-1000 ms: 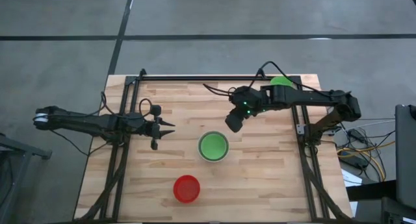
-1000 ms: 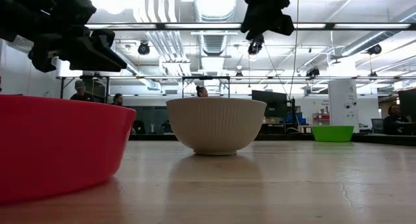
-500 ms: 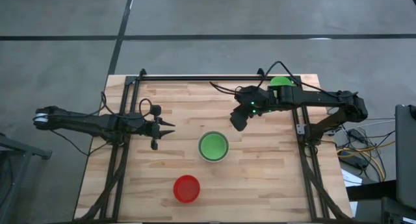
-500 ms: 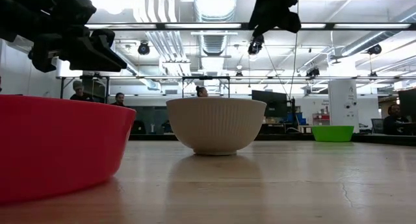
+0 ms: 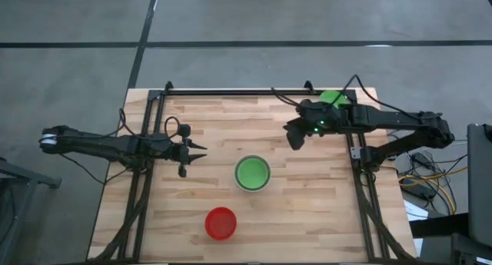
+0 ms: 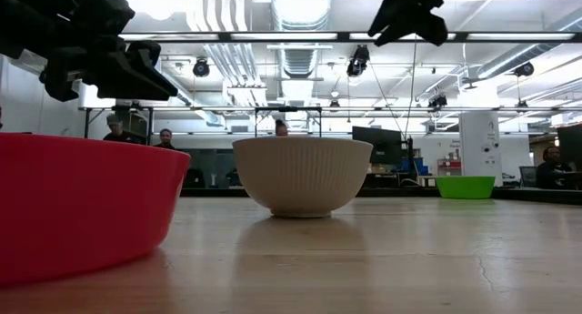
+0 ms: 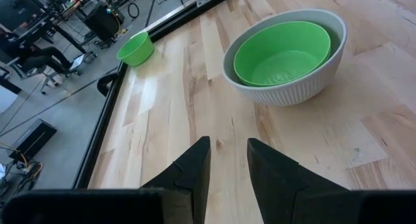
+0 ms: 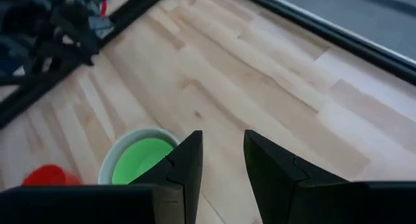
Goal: Nest bowls inside each other
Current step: Stack the green bowl on top of the bottom green bowl
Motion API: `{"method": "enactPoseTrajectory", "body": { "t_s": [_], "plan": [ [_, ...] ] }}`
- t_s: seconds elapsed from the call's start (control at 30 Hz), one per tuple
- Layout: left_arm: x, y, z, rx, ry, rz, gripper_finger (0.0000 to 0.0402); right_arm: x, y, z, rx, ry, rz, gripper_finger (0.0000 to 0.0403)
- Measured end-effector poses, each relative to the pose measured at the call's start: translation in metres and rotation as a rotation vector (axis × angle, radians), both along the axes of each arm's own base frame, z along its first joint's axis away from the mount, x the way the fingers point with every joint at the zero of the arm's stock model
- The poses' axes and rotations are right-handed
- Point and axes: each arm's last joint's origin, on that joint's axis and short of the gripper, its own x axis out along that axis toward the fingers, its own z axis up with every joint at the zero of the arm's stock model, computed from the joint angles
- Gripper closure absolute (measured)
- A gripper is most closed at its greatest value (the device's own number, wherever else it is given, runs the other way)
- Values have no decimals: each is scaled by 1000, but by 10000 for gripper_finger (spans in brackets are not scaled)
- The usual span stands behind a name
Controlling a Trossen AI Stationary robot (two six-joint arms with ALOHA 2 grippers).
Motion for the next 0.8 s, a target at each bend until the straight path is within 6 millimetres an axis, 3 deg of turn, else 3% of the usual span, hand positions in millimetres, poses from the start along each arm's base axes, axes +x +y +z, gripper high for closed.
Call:
{"method": "enactPoseTrajectory", "body": {
  "t_s": [0.3,0.8],
  "plan": [
    [0,0,0,0,0,0,293,-27,-10,-14,50,-70,-189,293],
    [0,0,0,0,0,0,293,-46,-52,-29,159,-25,-496,293]
  ]
}}
